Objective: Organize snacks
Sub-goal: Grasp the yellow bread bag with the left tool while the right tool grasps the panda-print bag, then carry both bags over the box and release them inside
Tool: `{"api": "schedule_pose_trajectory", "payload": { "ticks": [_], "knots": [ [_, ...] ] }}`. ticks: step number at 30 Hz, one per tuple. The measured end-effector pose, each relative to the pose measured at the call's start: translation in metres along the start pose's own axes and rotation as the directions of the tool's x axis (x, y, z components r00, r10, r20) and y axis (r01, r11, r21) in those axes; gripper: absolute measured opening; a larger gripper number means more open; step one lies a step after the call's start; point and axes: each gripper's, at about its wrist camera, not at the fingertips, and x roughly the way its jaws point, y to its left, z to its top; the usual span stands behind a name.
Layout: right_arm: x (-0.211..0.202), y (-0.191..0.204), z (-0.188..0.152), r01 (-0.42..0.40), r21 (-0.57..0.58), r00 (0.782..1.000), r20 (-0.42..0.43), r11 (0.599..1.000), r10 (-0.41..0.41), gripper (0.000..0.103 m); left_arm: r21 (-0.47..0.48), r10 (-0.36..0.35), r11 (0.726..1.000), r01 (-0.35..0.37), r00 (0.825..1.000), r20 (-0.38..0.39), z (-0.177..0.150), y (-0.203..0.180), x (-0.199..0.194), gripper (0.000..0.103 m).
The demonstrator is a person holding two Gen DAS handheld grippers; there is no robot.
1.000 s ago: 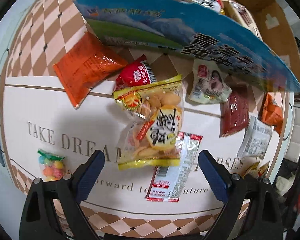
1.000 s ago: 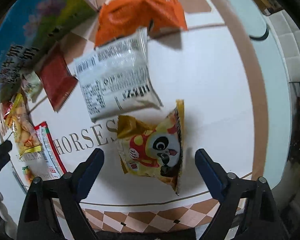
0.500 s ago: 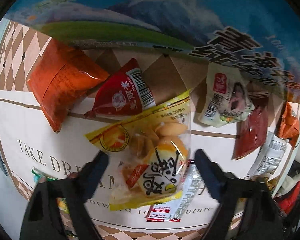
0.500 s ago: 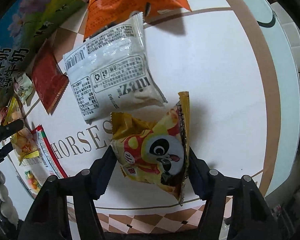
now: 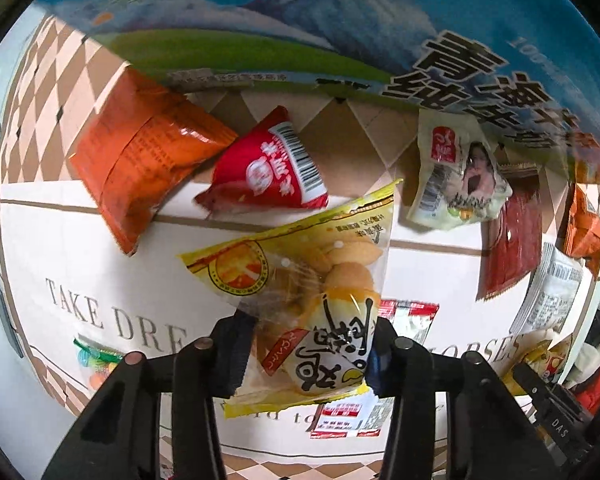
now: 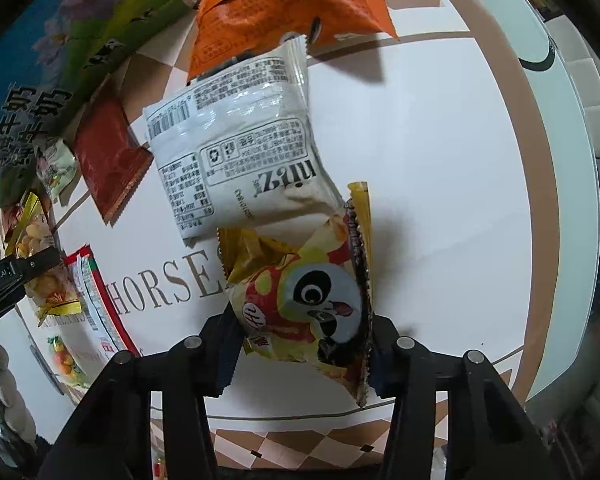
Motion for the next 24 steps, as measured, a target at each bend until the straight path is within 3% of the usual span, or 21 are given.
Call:
{"api": "schedule_pose_trajectory", "payload": {
  "ticks": [6,13,18,24],
  "knots": [
    [-0.011,0.005,-0.01,-0.026,-0.023,1.0,-0.001,0.999,0.026,0.051,0.017,-0.02,1.0,0.019,0.999,0.046,-0.042,0.004,-0.021,0.042],
    [-0.04,0.022,-0.019,-0.091,-0.08,0.996,0.014,0.993,0.093,0.05,0.067,-0.103,0.993,0.093,0.982,0.162,-0.08,0.003,-0.063,0.042],
    [-0.086,0.049,-0.016,-0.191,-0.138,0.979,0.046,0.972,0.199,0.05,0.133,-0.172,0.981,0.139,0.941,0.292,-0.075,-0.013,-0.13,0.042],
    [-0.159,0.104,0.007,-0.288,-0.241,0.938,0.121,0.927,0.324,0.05,0.186,-0.164,0.978,0.097,0.904,0.395,-0.029,-0.03,-0.205,0.042]
  ]
}}
